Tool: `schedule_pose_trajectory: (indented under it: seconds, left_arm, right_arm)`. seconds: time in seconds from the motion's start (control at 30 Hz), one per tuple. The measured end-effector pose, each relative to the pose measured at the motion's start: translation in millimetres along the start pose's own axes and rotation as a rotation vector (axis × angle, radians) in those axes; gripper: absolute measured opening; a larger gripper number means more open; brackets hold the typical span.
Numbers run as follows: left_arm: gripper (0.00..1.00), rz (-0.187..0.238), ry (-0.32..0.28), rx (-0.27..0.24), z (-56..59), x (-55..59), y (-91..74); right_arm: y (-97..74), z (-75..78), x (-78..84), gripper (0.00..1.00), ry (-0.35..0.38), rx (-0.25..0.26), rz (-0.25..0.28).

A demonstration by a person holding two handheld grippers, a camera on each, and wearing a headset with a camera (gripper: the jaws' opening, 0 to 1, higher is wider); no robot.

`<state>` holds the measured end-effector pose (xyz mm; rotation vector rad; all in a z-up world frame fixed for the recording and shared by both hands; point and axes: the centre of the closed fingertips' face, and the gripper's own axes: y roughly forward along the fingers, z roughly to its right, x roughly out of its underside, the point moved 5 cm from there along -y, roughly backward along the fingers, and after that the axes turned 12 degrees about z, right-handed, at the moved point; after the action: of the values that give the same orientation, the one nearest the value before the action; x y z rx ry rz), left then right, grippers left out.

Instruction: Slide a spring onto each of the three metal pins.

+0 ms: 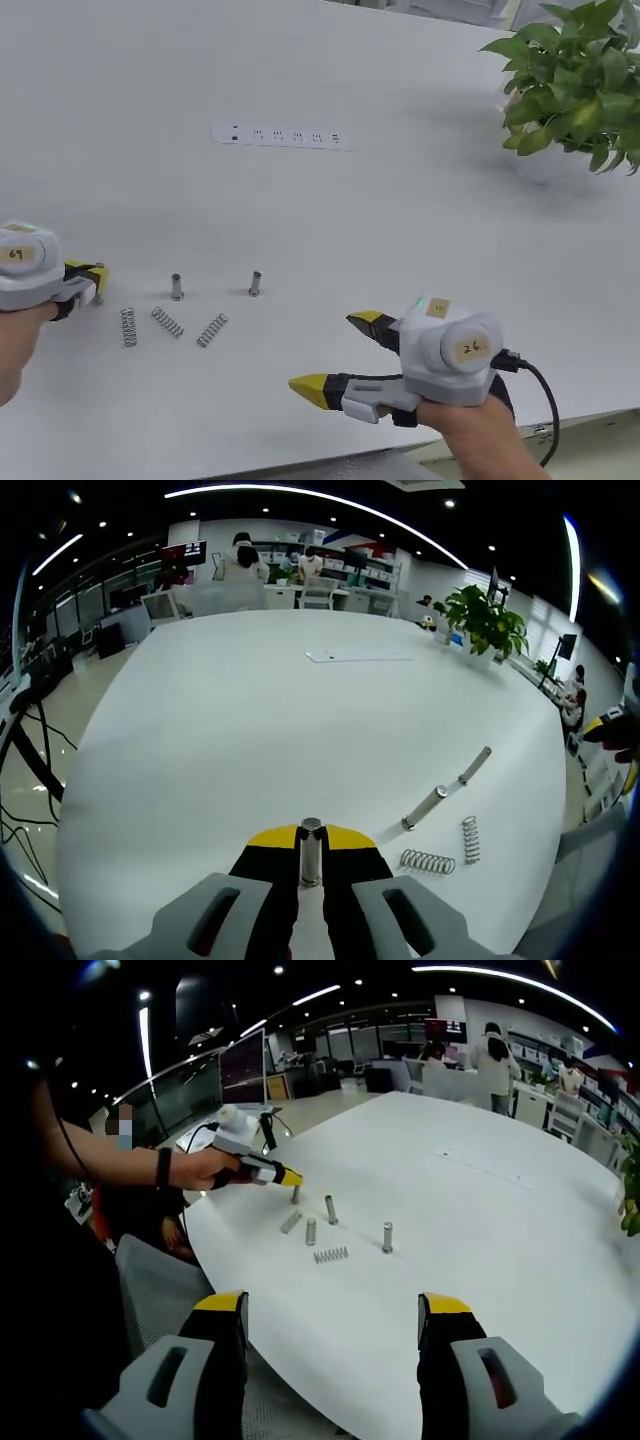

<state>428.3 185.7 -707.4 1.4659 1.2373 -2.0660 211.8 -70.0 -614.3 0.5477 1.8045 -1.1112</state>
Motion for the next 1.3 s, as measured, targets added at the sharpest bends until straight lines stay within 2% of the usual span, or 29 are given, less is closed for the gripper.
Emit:
schedule_pose_trajectory:
  seconds: [0.27,0.63,0.93,1.3]
  left_arm:
    - [0.00,-0.001,-0.004,-0.007,-1.3,2.1,-4.2]
    - [0.00,-0.007,0.057,0.002,4.0,4.0,-5.8]
    - [0.00,-0.004,0.081,-0.002,5.3,4.7,-7.0]
    - [0.01,-0.012,0.064,-0.005,6.1,9.3,-7.0]
  right_arm:
    - [-1.8,-1.0,1.7,0.67,-0.001,0.000,0.003]
    - [-4.3,-1.5,4.5,0.67,0.004,0.001,0.007]
    - [-6.4,0.0,4.3,0.67,0.001,0.008,0.009]
    - [-5.0,-2.8,4.6,0.67,0.001,0.003,0.009]
